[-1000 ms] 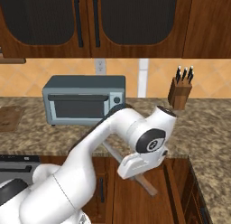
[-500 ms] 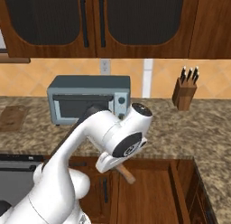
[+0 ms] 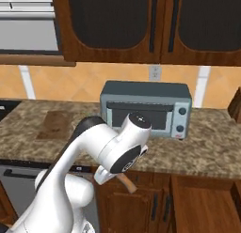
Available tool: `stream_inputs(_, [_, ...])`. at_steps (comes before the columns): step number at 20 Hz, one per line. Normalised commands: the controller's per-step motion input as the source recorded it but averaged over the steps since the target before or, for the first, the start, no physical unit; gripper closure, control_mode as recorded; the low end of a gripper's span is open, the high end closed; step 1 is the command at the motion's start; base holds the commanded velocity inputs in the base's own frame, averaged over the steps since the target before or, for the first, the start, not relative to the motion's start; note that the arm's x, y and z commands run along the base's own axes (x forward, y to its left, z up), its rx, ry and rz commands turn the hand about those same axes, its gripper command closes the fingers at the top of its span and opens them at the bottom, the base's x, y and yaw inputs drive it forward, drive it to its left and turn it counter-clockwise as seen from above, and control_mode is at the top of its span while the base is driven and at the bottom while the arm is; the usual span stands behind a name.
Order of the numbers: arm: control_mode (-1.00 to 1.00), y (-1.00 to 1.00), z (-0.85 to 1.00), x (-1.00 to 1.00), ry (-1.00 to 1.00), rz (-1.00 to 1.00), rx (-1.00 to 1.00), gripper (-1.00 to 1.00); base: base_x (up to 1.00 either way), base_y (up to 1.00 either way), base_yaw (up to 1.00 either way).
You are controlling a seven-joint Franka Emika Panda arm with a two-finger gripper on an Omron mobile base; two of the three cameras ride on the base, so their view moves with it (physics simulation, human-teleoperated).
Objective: Pick up the knife from the drawer and place it on the cutting board. Then place the meat from the plate to the cutting board.
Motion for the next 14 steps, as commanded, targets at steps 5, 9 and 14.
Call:
stream_inputs(5, [1.00, 0.00, 0.00, 0.00, 0.00, 0.00, 0.00, 1.00, 0.52, 1.00, 0.08])
stream_inputs(9, [1.00, 0.00, 0.00, 0.00, 0.00, 0.00, 0.00, 1.00, 0.09, 0.88, 0.05])
stream_inputs(14, [-1.00, 0.41, 0.00, 0.36, 0.06, 0.00, 0.00, 1.00, -0.03, 0.22, 0.00])
